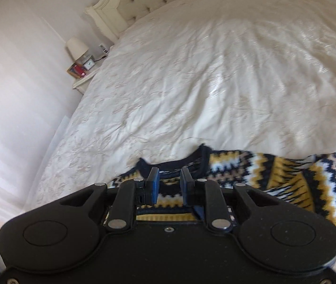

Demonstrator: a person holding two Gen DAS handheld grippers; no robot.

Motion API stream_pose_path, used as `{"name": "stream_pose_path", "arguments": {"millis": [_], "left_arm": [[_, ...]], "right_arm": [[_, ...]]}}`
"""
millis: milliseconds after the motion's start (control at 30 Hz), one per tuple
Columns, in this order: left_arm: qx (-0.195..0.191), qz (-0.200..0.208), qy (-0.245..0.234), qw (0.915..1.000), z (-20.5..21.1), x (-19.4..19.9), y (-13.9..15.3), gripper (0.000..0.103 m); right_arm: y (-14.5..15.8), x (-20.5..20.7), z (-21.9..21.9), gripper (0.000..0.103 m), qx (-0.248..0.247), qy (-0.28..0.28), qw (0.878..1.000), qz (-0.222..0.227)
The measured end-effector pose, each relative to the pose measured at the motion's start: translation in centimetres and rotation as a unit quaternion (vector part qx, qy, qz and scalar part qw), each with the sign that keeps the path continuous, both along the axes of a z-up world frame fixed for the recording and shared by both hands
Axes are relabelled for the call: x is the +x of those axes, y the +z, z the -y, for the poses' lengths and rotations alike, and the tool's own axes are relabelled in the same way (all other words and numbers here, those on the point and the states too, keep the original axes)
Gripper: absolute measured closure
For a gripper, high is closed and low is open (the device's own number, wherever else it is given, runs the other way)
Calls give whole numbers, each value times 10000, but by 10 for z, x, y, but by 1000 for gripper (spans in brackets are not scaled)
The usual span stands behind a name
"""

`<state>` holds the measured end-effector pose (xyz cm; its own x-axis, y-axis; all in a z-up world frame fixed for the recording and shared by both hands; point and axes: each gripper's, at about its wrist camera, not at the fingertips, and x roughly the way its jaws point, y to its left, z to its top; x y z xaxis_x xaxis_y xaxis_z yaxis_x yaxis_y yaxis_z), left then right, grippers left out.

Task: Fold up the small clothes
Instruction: 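Carry the cuff across the sweater body toward the left gripper and release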

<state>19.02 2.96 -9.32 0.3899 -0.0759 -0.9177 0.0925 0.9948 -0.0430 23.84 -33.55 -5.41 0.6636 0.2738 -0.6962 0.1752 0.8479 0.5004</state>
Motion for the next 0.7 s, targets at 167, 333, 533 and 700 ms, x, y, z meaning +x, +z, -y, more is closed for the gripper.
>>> {"name": "stream_pose_path", "arguments": {"millis": [167, 333, 533, 700], "left_arm": [[-4, -74, 65, 10000, -27, 9, -5, 33], [-8, -65, 37, 10000, -39, 15, -8, 33], [-78, 14, -38, 10000, -25, 22, -14, 33], [-176, 61, -386, 9991, 12, 25, -22, 33]], "right_arm": [[-25, 25, -78, 75, 87, 477, 9988, -112], [-43, 19, -128, 65, -269, 798, 9962, -211], [-71, -15, -132, 35, -937, 838, 9905, -551], [-97, -52, -104, 28, -1224, 683, 9855, -961]]}}
